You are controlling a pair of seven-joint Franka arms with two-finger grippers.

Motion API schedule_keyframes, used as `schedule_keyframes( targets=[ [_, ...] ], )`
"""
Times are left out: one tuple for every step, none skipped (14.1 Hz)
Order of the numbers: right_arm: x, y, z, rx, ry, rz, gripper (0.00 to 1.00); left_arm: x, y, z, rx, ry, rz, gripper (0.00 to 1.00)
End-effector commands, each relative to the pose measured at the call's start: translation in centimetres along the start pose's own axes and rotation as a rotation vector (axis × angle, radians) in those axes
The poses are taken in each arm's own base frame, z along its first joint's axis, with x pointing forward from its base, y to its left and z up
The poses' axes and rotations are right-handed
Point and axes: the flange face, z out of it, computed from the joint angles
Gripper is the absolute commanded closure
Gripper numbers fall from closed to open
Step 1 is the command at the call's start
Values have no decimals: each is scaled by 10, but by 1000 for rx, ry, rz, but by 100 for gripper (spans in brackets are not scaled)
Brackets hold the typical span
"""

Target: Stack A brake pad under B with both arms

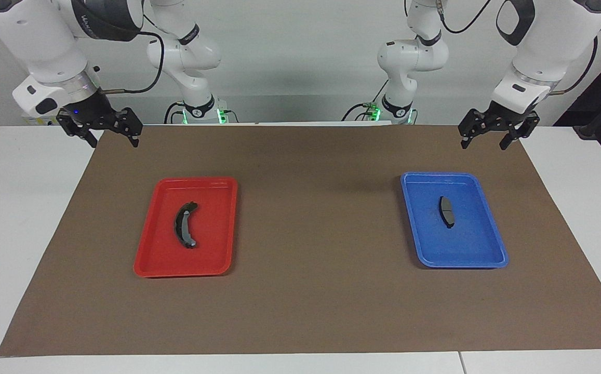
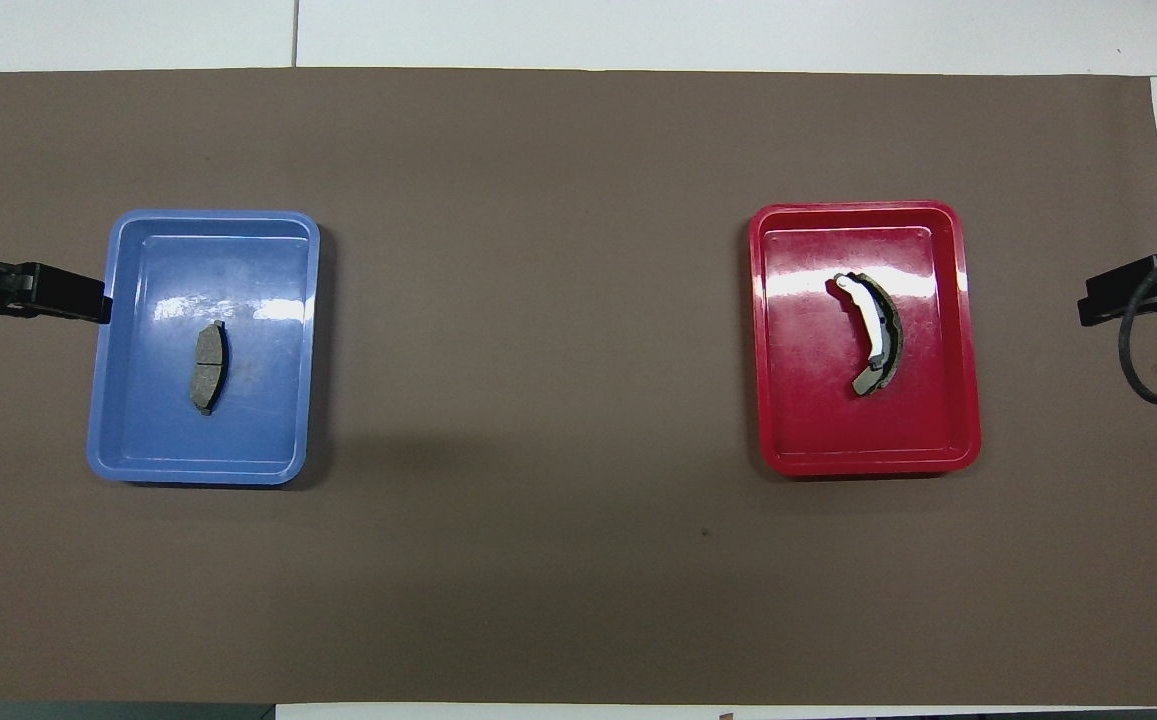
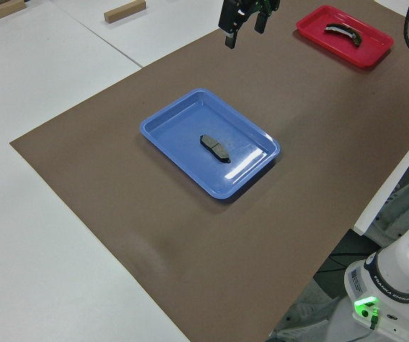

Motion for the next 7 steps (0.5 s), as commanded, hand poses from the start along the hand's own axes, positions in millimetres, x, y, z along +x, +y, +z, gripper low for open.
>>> schedule_keyframes(
  targets=[
    [2, -1, -3, 4, -3, 15, 1, -5, 3, 4, -13, -23, -11, 0],
    [3, -3, -3, 4, -3, 12, 1, -5, 4, 4, -15, -25, -10, 0],
    [2, -3, -4, 4, 0, 12, 1, -5, 5, 4, -15, -26, -8, 0],
    [2, -5, -3, 4, 0, 14, 1, -6, 4, 3, -15, -23, -10, 0],
    [1, -5, -3, 4, -1, 14, 1, -6, 4, 4, -15, -25, -10, 0],
    [2, -5, -3, 4, 2, 12, 1, -5, 3, 5, -13, -23, -10, 0],
    [1, -6, -3, 2, 0, 11, 1, -6, 0, 6, -15, -20, -8, 0]
  ],
)
